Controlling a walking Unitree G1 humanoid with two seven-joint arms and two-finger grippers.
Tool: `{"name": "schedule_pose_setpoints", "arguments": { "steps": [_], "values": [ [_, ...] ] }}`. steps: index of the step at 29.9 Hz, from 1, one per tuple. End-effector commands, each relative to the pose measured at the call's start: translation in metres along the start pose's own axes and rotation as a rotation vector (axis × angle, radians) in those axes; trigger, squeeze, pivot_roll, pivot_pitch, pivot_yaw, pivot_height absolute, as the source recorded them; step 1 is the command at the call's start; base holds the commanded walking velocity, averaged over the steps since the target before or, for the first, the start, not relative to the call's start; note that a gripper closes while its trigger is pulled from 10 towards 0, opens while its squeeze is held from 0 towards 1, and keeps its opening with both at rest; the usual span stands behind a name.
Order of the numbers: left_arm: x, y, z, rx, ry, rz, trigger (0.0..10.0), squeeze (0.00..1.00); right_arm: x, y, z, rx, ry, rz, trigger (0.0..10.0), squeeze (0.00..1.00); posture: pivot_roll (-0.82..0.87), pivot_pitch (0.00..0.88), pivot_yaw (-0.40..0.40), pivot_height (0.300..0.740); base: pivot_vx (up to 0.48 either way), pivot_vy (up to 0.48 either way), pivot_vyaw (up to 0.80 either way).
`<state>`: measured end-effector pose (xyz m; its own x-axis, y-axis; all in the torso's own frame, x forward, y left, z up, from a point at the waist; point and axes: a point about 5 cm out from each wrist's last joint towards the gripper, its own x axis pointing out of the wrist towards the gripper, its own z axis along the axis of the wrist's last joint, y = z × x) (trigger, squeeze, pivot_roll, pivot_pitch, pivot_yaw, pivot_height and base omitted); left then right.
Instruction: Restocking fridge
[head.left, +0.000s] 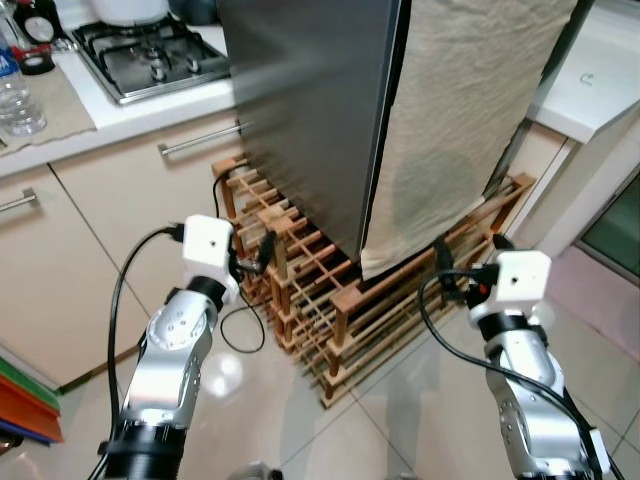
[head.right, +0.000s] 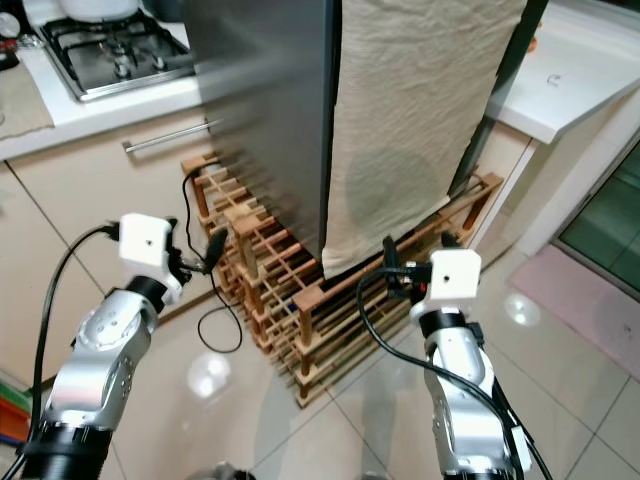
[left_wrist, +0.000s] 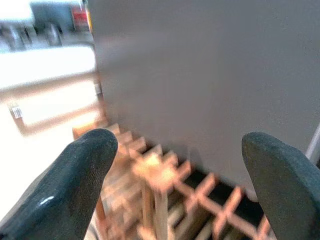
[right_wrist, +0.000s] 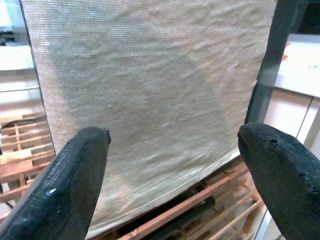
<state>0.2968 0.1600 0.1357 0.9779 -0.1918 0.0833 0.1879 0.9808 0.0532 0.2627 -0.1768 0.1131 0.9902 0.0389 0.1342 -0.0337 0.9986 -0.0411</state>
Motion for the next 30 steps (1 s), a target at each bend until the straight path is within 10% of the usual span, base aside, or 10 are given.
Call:
{"name": "schedule_pose_setpoints", "arguments": {
  "steps": [1,30],
  "values": [
    [0.002,-0.002,0.006,-0.007,-0.031,0.008,10.0,0.0,-0.001,-0.004,0.0,-0.009,0.009,-0.021,10.0,0.0,-0.08,0.0,0.02,0.73,0.0,0.0,0.0],
    [0.049,-0.079,0.035,-0.166,0.0,-0.391,10.0,0.0,-0.003,-0.005,-0.017,-0.039,0.096,-0.006,10.0,0.0,-0.1,0.0,0.003,0.73,0.0,0.0,0.0]
  ]
}}
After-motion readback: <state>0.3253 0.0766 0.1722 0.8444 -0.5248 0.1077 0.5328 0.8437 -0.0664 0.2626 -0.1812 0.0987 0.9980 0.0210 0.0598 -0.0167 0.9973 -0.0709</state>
